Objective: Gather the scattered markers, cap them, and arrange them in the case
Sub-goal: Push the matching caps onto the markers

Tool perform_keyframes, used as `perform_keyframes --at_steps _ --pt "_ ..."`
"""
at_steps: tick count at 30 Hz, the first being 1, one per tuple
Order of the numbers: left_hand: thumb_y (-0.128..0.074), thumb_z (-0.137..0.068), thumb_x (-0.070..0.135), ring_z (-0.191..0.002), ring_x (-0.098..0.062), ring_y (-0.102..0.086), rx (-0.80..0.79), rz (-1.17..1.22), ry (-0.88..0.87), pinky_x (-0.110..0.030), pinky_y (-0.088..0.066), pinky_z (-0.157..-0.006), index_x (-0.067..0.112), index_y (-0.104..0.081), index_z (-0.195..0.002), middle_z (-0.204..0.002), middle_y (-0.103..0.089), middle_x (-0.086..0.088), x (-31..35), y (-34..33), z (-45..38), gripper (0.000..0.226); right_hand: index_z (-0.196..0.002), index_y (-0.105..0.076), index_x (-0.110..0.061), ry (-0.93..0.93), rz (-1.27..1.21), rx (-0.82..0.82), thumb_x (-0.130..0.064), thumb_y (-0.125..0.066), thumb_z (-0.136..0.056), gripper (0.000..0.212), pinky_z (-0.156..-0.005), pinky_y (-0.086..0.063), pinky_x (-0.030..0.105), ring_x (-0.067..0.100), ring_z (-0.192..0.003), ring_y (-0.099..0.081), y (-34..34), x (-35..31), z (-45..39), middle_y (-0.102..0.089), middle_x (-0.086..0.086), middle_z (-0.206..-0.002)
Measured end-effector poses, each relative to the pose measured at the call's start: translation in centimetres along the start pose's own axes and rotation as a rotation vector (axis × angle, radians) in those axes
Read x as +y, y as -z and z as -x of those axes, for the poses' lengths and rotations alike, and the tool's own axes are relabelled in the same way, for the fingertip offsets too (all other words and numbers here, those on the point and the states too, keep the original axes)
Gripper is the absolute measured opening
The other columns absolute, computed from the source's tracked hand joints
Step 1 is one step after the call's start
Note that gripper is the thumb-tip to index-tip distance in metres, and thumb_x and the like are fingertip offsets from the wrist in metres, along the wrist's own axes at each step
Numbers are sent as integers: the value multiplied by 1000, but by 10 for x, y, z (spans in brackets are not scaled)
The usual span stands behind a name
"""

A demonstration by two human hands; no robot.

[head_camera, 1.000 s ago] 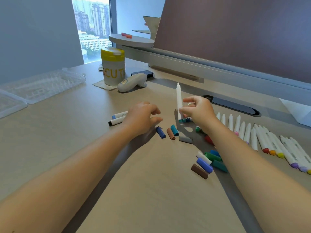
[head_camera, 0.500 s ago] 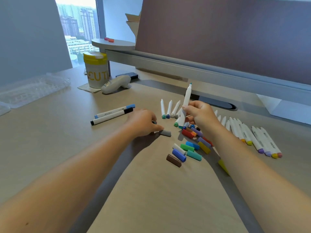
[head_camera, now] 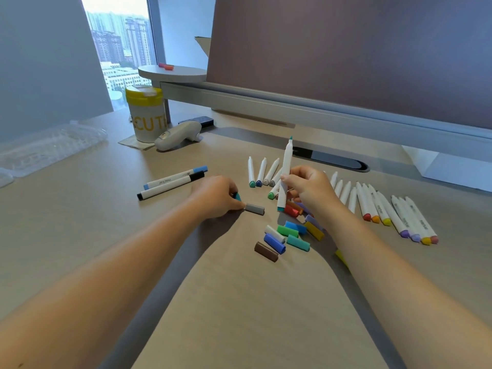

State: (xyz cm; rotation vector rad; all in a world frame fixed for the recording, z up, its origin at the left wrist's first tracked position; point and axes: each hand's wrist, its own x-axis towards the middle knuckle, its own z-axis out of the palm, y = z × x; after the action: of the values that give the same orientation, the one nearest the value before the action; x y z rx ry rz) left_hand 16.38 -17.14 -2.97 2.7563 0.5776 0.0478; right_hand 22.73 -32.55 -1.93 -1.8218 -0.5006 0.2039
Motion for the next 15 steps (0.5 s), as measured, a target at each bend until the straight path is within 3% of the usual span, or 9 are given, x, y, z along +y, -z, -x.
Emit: perform_keyframes --at_steps 2,4,7,9,11,15 --pt "-63 -84 33 -100 -19 -57 56 88 -8 -33 -52 -86 14 -53 -123 -116 -60 -4 1 -1 2 44 -81 -49 -21 11 40 3 -23 -48 -93 12 -70 -47 23 18 -83 -54 -1 1 1 -54 5 -90" --pt "-63 -84 26 -91 -16 -57 126 306 -10 -26 -51 -74 15 -51 -120 -108 -59 -3 1 1 3 40 -88 -48 -18 32 84 4 -24 -51 -92 7 -74 -49 27 22 -89 -54 0 3 2 -53 7 -94" --pt "-64 -83 13 -78 -15 -58 150 689 5 -23 -49 -63 15 -47 -114 -94 -58 -5 1 6 7 35 -93 -46 -18 87 152 -34 -24 -55 -90 12 -66 -52 24 14 -81 -56 0 2 6 -53 -2 -86" --pt "-63 -83 7 -74 -15 -58 145 899 31 -24 -49 -64 13 -46 -111 -89 -57 -5 0 10 12 33 -93 -47 -18 127 149 -45 -22 -57 -88 13 -59 -48 18 9 -69 -55 -1 -1 10 -52 -8 -77" --pt "-64 -82 6 -83 -17 -58 166 1036 82 -27 -49 -72 12 -46 -106 -90 -57 -5 -2 13 13 31 -91 -49 -17 158 130 -48 -20 -59 -87 12 -59 -48 16 8 -66 -56 -2 -3 13 -53 -7 -74" --pt "-65 -82 11 -79 -15 -59 194 1243 193 -24 -48 -73 15 -48 -89 -92 -59 -8 -11 19 15 18 -87 -52 -20 195 130 -59 -19 -61 -85 9 -63 -50 22 12 -65 -55 -5 -3 19 -55 -4 -72"
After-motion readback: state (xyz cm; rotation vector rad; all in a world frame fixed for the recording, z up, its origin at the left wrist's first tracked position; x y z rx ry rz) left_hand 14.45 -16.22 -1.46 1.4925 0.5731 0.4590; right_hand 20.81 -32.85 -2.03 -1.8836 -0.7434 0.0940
